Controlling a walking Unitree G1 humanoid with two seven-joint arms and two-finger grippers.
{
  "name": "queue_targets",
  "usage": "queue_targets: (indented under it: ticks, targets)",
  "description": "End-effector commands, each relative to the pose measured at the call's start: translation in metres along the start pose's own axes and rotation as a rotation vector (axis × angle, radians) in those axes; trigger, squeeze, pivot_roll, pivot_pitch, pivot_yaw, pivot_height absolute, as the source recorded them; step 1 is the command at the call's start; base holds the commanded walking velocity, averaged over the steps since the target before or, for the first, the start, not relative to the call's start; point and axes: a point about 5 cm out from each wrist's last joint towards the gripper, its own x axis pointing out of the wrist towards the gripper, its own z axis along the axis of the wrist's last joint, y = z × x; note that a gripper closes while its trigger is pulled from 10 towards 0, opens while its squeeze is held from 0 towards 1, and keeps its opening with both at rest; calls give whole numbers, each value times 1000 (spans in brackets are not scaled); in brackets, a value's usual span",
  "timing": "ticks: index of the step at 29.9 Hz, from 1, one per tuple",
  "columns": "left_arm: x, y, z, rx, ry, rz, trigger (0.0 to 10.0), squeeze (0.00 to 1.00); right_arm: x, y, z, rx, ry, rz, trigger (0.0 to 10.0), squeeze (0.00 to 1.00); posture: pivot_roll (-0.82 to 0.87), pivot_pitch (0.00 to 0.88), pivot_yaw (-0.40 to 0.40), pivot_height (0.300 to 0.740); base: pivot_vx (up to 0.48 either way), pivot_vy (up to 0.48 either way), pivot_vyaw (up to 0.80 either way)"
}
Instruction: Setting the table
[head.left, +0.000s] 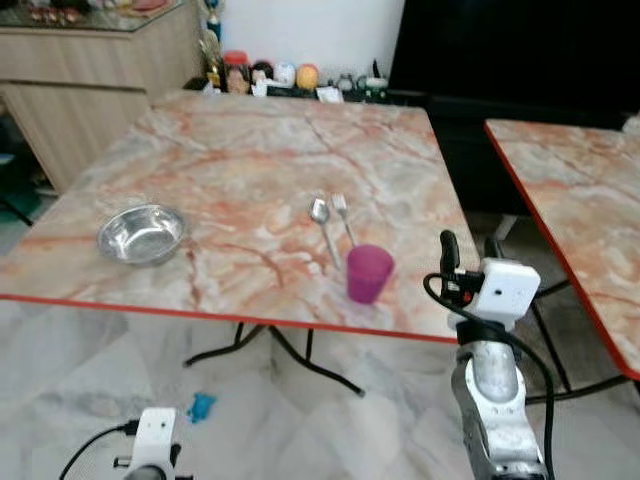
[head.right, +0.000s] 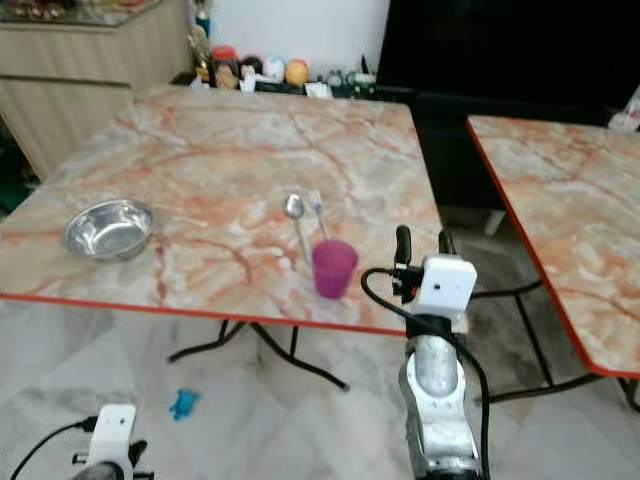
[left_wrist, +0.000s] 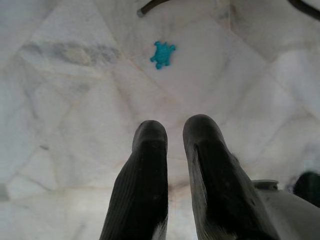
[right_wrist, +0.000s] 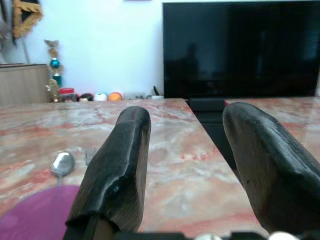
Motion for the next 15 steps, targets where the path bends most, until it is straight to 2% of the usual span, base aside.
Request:
queue_targets:
  ticks: [1,15]
  targets:
    - [0,-4,-3,-8,12,-11,10000,0,-1,-7,0,-6,1,-25,10000,0,101,0,-34,740,0,349,0]
    - [0,-6,-1,-9,5,-14,10000,0,-2,-4,-1,-1,6,-13,10000,0,104,0,-35,740,0,347,0]
